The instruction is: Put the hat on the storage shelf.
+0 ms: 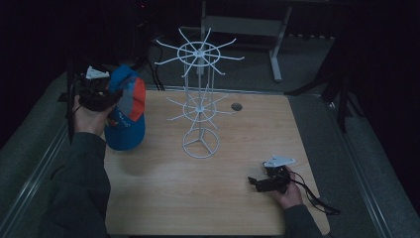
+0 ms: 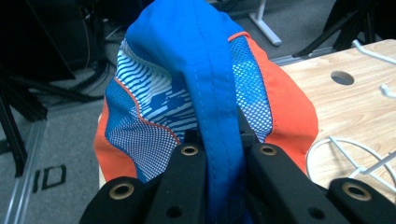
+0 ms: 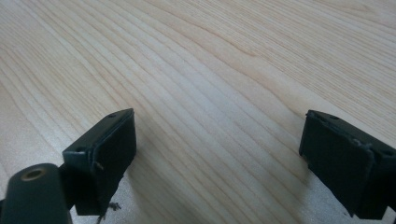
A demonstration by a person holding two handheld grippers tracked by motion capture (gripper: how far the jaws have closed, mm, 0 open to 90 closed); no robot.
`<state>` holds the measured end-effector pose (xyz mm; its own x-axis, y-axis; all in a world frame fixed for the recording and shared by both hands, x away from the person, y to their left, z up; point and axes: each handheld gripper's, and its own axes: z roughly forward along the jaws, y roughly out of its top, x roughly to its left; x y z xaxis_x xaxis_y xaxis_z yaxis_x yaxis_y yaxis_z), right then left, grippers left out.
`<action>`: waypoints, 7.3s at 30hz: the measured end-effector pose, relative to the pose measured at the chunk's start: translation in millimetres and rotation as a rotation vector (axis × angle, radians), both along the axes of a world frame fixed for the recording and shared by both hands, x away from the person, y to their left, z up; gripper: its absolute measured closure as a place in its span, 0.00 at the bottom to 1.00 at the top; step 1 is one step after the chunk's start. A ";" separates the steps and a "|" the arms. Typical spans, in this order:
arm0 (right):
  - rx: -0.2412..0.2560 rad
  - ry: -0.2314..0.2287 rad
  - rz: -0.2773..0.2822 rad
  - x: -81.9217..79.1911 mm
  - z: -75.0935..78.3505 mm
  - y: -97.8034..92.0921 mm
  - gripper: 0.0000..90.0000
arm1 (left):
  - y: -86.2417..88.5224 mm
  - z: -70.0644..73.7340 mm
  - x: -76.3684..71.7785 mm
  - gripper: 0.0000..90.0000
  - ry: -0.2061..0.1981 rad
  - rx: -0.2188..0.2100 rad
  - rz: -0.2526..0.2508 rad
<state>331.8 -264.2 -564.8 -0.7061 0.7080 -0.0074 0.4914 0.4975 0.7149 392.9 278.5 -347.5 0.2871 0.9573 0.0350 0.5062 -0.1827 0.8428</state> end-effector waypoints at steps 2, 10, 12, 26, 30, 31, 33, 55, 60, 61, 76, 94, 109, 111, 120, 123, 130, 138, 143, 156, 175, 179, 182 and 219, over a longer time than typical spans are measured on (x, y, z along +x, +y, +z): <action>0.000 0.000 0.000 0.0 0.0 0.0 0.12 | -0.3 2.6 0.6 0.98 -0.005 0.006 -0.014; 0.000 -0.001 0.000 0.1 0.0 0.0 0.12 | -3.8 11.2 1.8 0.97 -0.034 -0.002 -0.065; 0.001 -0.001 0.000 0.1 0.0 0.0 0.12 | -3.7 12.5 1.3 0.97 -0.043 -0.015 -0.081; 0.000 -0.001 0.000 0.1 0.0 0.0 0.12 | 11.8 17.9 -3.5 0.97 -0.081 -0.121 -0.139; 0.000 -0.001 0.001 0.1 0.0 -0.1 0.12 | 18.7 21.3 -6.5 0.97 -0.100 -0.189 -0.165; 0.001 -0.001 0.000 0.1 0.0 0.0 0.12 | 19.3 21.7 -6.8 0.98 -0.103 -0.195 -0.167; 0.001 -0.001 0.000 0.1 0.0 0.0 0.12 | 20.6 23.0 -7.7 0.98 -0.109 -0.208 -0.170; 0.002 0.002 -0.002 -0.1 0.1 0.2 0.12 | 13.4 39.9 -12.9 0.98 -0.118 -0.200 -0.238; 0.002 0.002 -0.001 -0.1 0.1 0.1 0.12 | 10.2 42.2 -15.7 0.98 -0.126 -0.204 -0.262; 0.002 0.002 -0.001 -0.1 0.1 0.1 0.12 | 9.4 42.9 -16.3 0.98 -0.128 -0.201 -0.266; 0.001 0.003 -0.002 -0.1 0.3 0.1 0.12 | 4.5 55.5 -25.2 0.98 -0.166 -0.217 -0.326; 0.001 0.003 -0.002 -0.2 0.2 0.0 0.12 | 10.6 57.6 -29.2 0.98 -0.185 -0.245 -0.350; 0.001 0.003 -0.002 -0.2 0.3 0.0 0.12 | 17.5 61.6 -34.7 0.98 -0.219 -0.295 -0.380; 0.001 0.003 -0.002 -0.2 0.3 0.0 0.12 | 18.8 62.1 -35.3 0.98 -0.221 -0.298 -0.381; 0.000 0.002 -0.002 -0.2 0.2 -0.1 0.12 | 22.1 71.7 -38.7 0.98 -0.244 -0.308 -0.389; 0.000 0.002 -0.002 -0.2 0.2 -0.1 0.12 | 21.9 75.4 -39.3 0.98 -0.250 -0.309 -0.390; 0.001 0.003 -0.002 -0.2 0.3 0.0 0.12 | 21.8 80.7 -38.7 0.98 -0.263 -0.316 -0.393; 0.001 0.003 -0.002 -0.2 0.2 0.0 0.12 | 20.2 87.0 -38.6 0.98 -0.276 -0.317 -0.405; 0.001 0.002 -0.002 -0.2 0.2 0.0 0.12 | 19.6 89.7 -38.0 0.98 -0.285 -0.330 -0.415; 0.001 0.002 -0.002 -0.2 0.2 0.0 0.12 | 19.9 89.7 -36.8 0.98 -0.295 -0.354 -0.442; 0.000 0.002 -0.001 -0.2 0.2 -0.1 0.12 | 12.9 94.7 -35.9 0.98 -0.322 -0.379 -0.486; -0.001 0.002 0.000 -0.1 0.2 -0.2 0.12 | 11.4 95.8 -35.2 0.98 -0.327 -0.383 -0.494; -0.001 0.002 -0.001 -0.1 0.2 -0.2 0.12 | 9.7 96.0 -34.8 0.98 -0.329 -0.382 -0.509; 0.000 0.002 -0.002 -0.2 0.2 -0.1 0.12 | -23.2 66.9 -12.2 0.88 -0.137 -0.219 -0.585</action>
<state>331.6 -264.2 -564.6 -0.7049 0.7093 -0.0059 0.4937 0.4965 0.7140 380.7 255.3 -280.6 0.7714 0.6326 -0.0697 0.2594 -0.2125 0.9421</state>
